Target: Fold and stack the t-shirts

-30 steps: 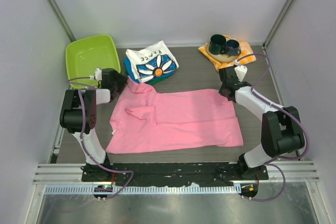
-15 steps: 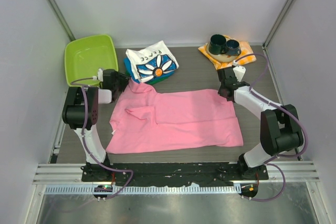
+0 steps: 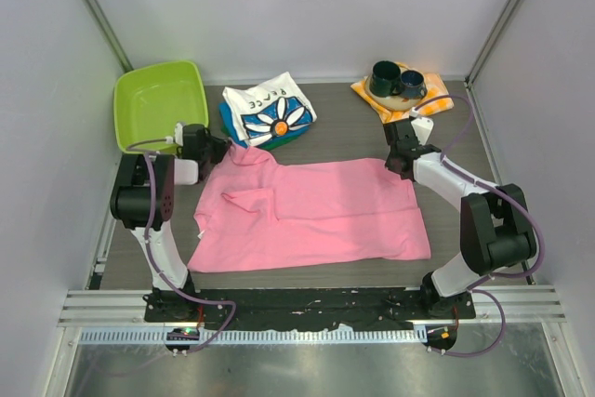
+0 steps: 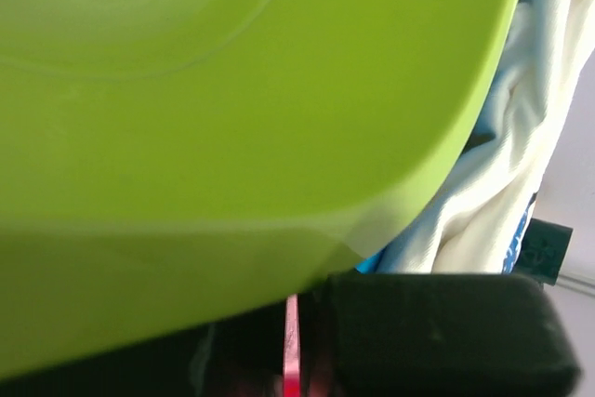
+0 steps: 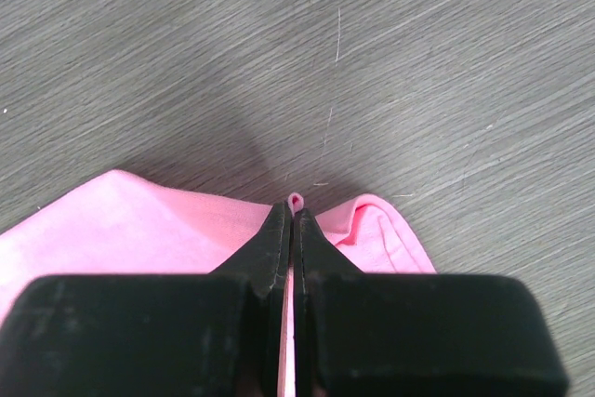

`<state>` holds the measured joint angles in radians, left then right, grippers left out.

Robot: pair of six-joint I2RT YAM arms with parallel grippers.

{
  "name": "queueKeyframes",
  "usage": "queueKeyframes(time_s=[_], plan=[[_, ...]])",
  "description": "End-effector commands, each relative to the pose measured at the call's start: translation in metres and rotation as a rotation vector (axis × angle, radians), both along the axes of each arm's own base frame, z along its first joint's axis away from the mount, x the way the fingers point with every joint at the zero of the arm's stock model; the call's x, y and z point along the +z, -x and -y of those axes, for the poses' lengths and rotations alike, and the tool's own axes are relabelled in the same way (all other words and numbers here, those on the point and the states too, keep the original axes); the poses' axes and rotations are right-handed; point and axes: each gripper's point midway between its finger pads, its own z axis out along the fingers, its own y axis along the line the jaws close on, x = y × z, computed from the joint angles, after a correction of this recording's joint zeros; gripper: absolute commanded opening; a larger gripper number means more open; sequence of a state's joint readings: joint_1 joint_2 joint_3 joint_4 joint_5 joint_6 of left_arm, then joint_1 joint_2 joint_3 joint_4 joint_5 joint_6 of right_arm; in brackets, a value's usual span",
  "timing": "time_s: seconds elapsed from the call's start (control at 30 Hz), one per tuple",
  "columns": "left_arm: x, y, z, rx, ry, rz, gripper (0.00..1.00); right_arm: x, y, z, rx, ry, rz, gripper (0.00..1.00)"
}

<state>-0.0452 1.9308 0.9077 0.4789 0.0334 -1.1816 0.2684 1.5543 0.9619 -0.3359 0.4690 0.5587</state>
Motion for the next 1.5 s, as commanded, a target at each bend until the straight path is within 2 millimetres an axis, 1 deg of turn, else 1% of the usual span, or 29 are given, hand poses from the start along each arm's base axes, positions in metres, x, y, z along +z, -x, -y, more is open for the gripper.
queueKeyframes(time_s=[0.0,0.03,0.1,0.13,0.2,0.33,0.43,0.5,0.53,0.57,0.6,0.63,0.67,0.7,0.77,0.8,0.83,0.9,0.93,1.0,1.03,1.1,1.17,1.2,1.27,1.33,1.37,1.43,1.47], plan=[[0.04,-0.009,-0.001,-0.003,-0.001,0.117,0.04,0.008,-0.008,-0.001,-0.001,0.005,0.042,0.01],[0.04,-0.008,-0.002,0.0,-0.002,0.111,0.0,0.008,-0.008,-0.002,0.001,0.004,0.041,0.01],[0.045,-0.006,-0.002,0.0,-0.004,0.121,0.0,0.009,-0.008,-0.003,0.002,0.003,0.042,0.01],[0.053,-0.005,-0.002,-0.001,-0.006,0.135,0.0,0.01,-0.007,-0.004,0.006,0.001,0.043,0.01],[0.057,-0.001,-0.003,0.002,-0.007,0.138,0.0,0.011,-0.007,-0.004,0.005,0.002,0.045,0.01],[0.076,0.007,-0.004,0.006,-0.006,0.144,0.0,0.014,-0.006,-0.004,0.008,0.002,0.051,0.01],[0.081,0.015,-0.005,0.005,-0.018,0.125,0.0,0.022,-0.004,-0.005,0.008,0.002,0.068,0.01],[0.09,0.021,-0.005,0.004,-0.021,0.133,0.0,0.029,0.0,-0.005,0.011,0.004,0.082,0.01],[0.089,0.025,-0.006,0.004,-0.023,0.123,0.0,0.031,0.001,-0.003,0.004,0.012,0.087,0.01],[0.096,0.031,-0.005,-0.003,-0.023,0.132,0.0,0.031,0.006,-0.003,0.005,0.019,0.079,0.01],[0.096,0.035,-0.005,-0.004,-0.022,0.124,0.0,0.036,0.008,-0.002,0.002,0.022,0.087,0.01],[0.097,0.041,-0.004,-0.007,-0.022,0.115,0.0,0.039,0.01,0.0,-0.008,0.033,0.089,0.01],[0.09,0.051,-0.003,-0.008,-0.025,0.094,0.0,0.038,0.016,0.001,-0.01,0.038,0.074,0.01],[0.104,0.058,0.0,-0.017,-0.034,0.122,0.0,0.042,0.019,0.001,-0.008,0.036,0.079,0.01],[0.093,0.079,-0.001,-0.014,-0.074,0.072,0.0,0.041,0.029,0.004,-0.017,0.042,0.063,0.01],[0.103,0.092,-0.002,-0.014,-0.115,0.076,0.0,0.042,0.033,0.005,-0.016,0.044,0.062,0.01],[0.095,0.102,-0.003,-0.013,-0.133,0.049,0.0,0.045,0.04,0.009,-0.023,0.046,0.06,0.01],[0.105,0.12,-0.005,-0.011,-0.154,0.063,0.0,0.048,0.048,0.013,-0.04,0.048,0.067,0.01],[0.098,0.131,-0.007,-0.009,-0.157,0.046,0.0,0.049,0.056,0.016,-0.042,0.048,0.064,0.01],[0.097,0.144,-0.008,-0.014,-0.155,0.045,0.0,0.051,0.063,0.019,-0.058,0.047,0.06,0.01],[0.106,0.152,-0.009,-0.015,-0.157,0.073,0.0,0.05,0.07,0.021,-0.058,0.047,0.048,0.01],[0.105,0.167,-0.009,-0.027,-0.16,0.058,0.0,0.05,0.077,0.02,-0.06,0.027,0.039,0.01],[0.113,0.178,-0.01,-0.028,-0.164,0.084,0.0,0.048,0.087,0.022,-0.069,0.018,0.035,0.01],[0.108,0.187,-0.012,-0.031,-0.172,0.053,0.0,0.046,0.089,0.02,-0.068,0.004,0.033,0.01],[0.115,0.196,-0.01,-0.044,-0.169,0.075,0.0,0.042,0.098,0.021,-0.066,-0.006,0.016,0.01],[0.11,0.209,-0.008,-0.065,-0.164,0.048,0.0,0.037,0.106,0.025,-0.085,0.001,-0.003,0.01],[0.117,0.215,-0.008,-0.067,-0.158,0.075,0.0,0.035,0.109,0.026,-0.09,0.001,-0.008,0.01],[0.111,0.229,-0.006,-0.08,-0.145,0.054,0.0,0.032,0.114,0.029,-0.099,0.014,-0.021,0.01],[0.12,0.235,-0.005,-0.086,-0.132,0.089,0.0,0.031,0.117,0.031,-0.105,0.018,-0.027,0.01]])
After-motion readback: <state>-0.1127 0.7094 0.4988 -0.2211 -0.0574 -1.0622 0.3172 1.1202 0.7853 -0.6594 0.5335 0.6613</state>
